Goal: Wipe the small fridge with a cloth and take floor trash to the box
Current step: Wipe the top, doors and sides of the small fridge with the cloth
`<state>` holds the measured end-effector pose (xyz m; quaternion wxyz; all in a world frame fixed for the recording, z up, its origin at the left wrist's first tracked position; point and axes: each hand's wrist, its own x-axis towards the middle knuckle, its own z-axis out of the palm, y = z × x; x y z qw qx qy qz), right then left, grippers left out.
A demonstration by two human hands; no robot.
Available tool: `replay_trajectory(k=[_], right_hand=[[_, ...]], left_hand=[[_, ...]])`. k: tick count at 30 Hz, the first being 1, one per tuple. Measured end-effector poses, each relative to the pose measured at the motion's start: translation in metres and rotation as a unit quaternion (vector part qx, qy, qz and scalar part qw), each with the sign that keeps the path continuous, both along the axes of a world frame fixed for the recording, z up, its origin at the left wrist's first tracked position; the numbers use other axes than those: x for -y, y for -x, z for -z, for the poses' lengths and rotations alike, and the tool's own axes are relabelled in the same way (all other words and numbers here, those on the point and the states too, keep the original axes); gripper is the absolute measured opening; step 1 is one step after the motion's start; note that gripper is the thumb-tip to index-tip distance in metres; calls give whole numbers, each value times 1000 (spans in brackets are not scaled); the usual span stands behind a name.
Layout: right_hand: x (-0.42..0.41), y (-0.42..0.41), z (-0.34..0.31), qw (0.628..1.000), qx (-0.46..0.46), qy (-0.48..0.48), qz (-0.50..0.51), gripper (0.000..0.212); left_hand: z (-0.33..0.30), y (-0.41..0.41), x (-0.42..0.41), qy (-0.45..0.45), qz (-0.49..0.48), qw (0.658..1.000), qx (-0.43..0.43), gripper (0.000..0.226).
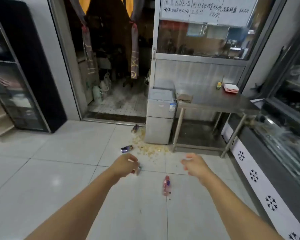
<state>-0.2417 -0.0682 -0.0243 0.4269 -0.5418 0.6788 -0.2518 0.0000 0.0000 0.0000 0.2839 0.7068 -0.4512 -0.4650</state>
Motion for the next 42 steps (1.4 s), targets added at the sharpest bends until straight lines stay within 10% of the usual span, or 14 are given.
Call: replay_trajectory(k=[15, 42], right_hand=[[81, -74, -5, 999, -26, 30, -31, 53], [533, -106, 5, 998, -37, 28, 41, 48]], left_hand=[[-2, -35, 93, 9, 3, 1000, -15, 21], [16, -64, 579, 28, 83, 996, -1, 29]])
